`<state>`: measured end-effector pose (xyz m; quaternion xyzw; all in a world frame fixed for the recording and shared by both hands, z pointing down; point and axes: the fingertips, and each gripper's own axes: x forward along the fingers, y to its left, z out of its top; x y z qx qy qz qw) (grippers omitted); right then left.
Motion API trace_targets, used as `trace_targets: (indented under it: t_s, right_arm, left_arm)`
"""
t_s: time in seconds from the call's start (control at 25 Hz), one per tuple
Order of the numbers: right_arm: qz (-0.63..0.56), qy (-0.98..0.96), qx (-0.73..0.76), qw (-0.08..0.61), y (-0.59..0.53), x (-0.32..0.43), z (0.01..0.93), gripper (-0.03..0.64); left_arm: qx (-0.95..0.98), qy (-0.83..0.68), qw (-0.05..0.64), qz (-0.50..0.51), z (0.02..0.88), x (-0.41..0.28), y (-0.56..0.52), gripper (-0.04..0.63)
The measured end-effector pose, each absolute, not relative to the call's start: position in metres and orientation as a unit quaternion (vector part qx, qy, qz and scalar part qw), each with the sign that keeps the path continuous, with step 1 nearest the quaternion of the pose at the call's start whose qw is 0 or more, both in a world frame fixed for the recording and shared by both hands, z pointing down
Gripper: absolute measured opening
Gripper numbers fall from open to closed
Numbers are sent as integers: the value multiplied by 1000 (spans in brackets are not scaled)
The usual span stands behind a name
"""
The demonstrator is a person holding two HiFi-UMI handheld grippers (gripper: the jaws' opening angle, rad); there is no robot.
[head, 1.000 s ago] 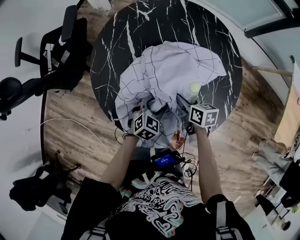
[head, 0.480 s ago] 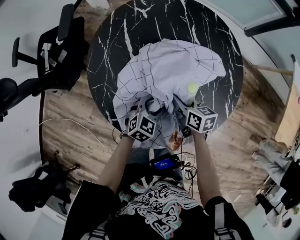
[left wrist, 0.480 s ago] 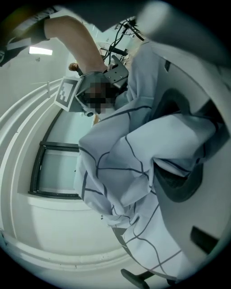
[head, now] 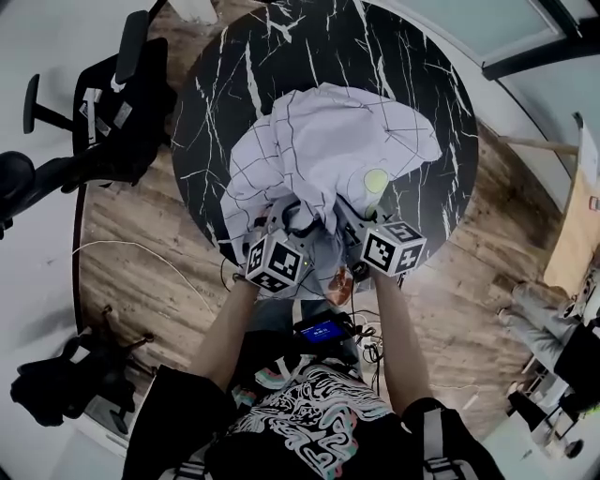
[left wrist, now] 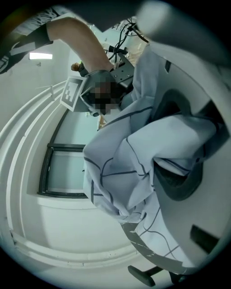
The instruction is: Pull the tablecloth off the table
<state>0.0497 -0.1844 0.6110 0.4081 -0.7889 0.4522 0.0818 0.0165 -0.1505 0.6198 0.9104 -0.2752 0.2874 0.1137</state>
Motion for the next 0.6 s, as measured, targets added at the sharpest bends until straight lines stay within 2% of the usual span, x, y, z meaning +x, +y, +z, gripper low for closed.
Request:
trace_targets:
  t_s: [0.6]
  right_arm:
    - [411,-812,412,38,-193,35,544,101]
  left_arm:
    - [912,-304,78,265,558,4,-162,236]
